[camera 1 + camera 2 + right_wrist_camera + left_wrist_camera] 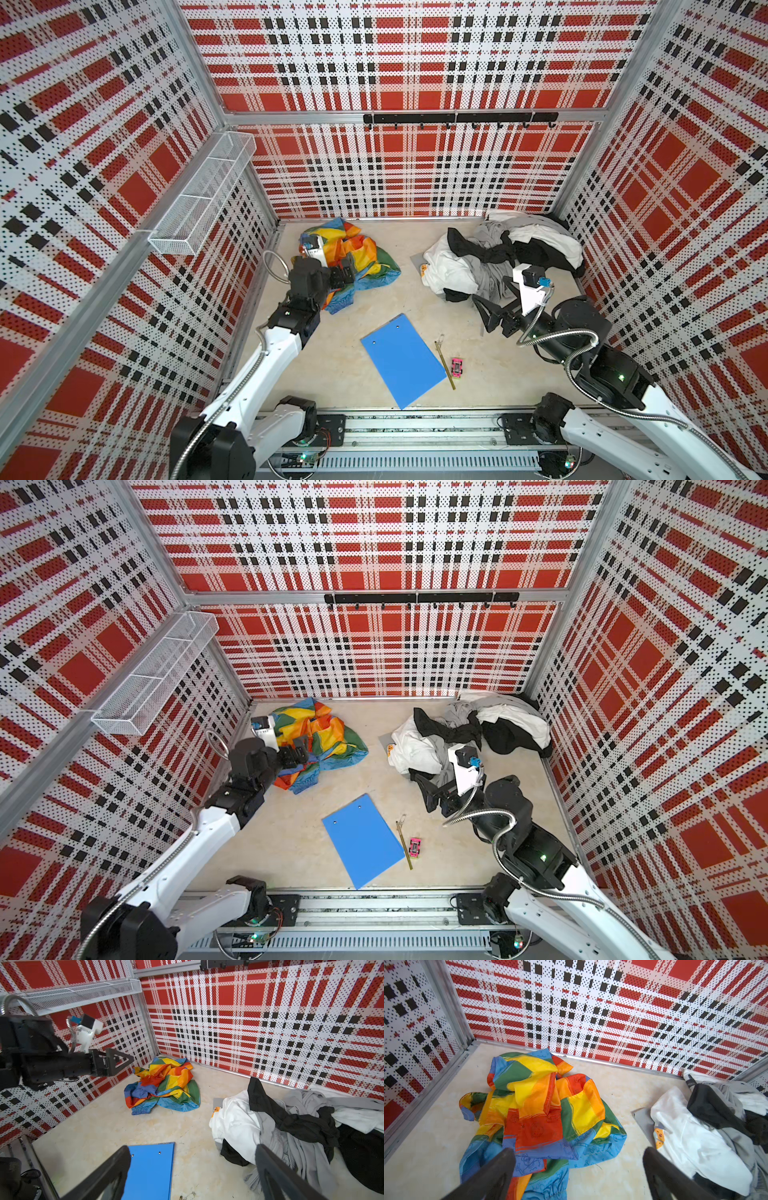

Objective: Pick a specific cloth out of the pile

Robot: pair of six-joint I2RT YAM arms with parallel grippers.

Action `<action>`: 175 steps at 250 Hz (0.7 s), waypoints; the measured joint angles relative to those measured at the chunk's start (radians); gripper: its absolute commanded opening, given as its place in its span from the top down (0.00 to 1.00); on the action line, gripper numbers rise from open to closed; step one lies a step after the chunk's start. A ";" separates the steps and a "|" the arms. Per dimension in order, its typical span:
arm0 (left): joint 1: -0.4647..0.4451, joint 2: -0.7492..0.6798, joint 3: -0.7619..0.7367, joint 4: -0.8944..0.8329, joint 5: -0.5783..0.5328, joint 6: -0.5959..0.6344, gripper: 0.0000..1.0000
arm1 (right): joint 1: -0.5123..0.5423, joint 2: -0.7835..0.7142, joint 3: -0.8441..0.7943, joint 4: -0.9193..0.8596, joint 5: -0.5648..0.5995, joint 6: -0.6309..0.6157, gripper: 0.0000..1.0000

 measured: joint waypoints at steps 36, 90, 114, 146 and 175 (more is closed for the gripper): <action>-0.027 -0.067 -0.175 0.105 -0.021 0.032 0.01 | -0.158 0.061 -0.037 0.053 -0.087 0.005 0.00; -0.021 -0.054 -0.209 0.184 -0.062 0.061 0.01 | -0.430 0.113 -0.169 0.184 -0.219 0.057 0.00; -0.011 -0.029 -0.231 0.251 -0.080 0.077 0.01 | -0.481 0.113 -0.216 0.246 -0.234 0.076 0.00; 0.051 0.027 -0.291 0.335 -0.085 0.086 0.01 | -0.542 0.107 -0.262 0.323 -0.247 0.098 0.00; 0.105 0.084 -0.307 0.360 -0.079 0.093 0.01 | -0.592 0.106 -0.296 0.377 -0.249 0.116 0.00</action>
